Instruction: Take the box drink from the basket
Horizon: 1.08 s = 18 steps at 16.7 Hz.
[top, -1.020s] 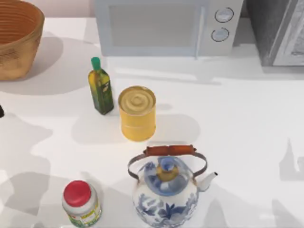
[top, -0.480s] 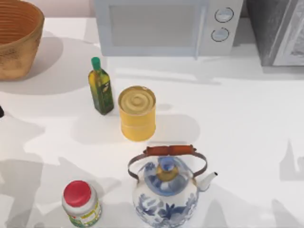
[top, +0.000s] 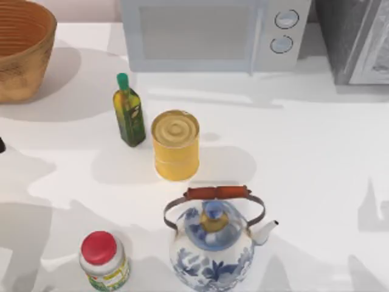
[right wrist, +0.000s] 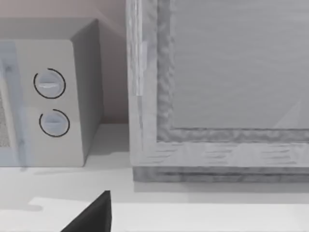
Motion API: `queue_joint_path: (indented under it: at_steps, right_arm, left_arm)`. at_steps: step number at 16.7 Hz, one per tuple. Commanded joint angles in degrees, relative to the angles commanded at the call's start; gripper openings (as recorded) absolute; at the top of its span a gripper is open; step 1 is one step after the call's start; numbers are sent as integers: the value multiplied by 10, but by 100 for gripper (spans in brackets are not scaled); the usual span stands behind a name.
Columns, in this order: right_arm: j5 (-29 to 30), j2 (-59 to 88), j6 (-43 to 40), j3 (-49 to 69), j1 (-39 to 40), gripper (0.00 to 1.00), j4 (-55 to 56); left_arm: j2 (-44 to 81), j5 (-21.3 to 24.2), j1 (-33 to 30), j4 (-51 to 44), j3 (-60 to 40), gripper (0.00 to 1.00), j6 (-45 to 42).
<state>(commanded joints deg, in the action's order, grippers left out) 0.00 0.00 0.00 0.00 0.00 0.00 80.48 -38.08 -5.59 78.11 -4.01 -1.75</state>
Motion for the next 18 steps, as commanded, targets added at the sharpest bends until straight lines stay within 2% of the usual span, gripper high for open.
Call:
queue_joint_path:
  at_steps: [13, 18]
  right_arm:
    - [0, 0, 0, 0, 0, 100, 0]
    - [0, 0, 0, 0, 0, 100, 0]
  left_arm:
    - [0, 0, 0, 0, 0, 98, 0]
    - [0, 0, 0, 0, 0, 100, 0]
